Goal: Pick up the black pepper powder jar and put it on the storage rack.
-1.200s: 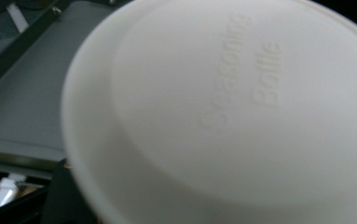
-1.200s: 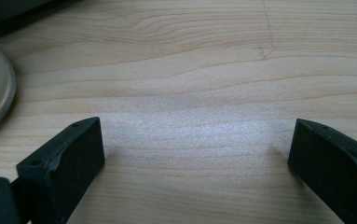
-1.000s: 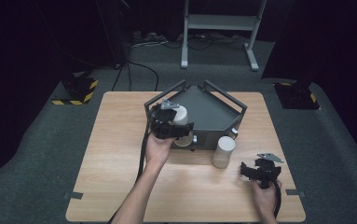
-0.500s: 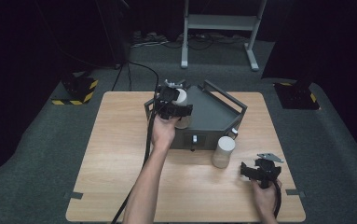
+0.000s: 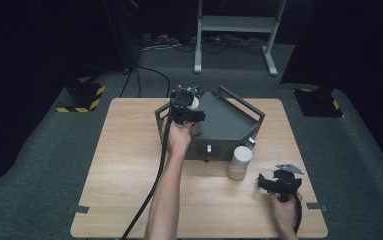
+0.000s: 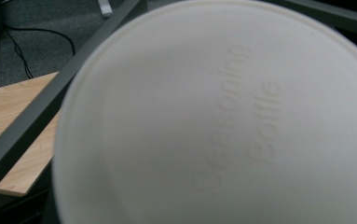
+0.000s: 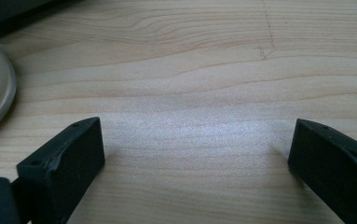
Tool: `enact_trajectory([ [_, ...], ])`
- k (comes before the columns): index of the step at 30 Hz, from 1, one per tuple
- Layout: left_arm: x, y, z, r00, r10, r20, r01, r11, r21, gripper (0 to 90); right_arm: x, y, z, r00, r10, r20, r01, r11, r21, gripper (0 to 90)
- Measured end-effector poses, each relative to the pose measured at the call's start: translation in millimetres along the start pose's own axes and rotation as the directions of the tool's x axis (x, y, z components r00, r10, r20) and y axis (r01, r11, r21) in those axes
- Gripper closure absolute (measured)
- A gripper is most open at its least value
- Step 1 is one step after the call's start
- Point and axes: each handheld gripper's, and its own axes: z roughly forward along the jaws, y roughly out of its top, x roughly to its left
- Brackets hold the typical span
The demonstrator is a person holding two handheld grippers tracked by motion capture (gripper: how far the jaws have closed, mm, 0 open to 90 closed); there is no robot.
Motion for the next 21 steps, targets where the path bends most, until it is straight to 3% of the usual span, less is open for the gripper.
enact_trajectory([
  [17, -1.4, -8.9, 1.9, 0.9993, 0.036, 0.011, -0.036, 0.9991, -0.022, 34.1, -0.1, 0.2, 0.2, 1.0, -0.004, -0.004, 0.004, 1.0, 0.0, 3.5],
  [21, 0.5, -9.2, 2.1, 0.9995, 0.027, 0.016, -0.026, 0.9994, -0.024, 33.7, -0.1, 0.2, 0.2, 1.0, -0.004, -0.004, 0.004, 1.0, 0.0, 3.5],
])
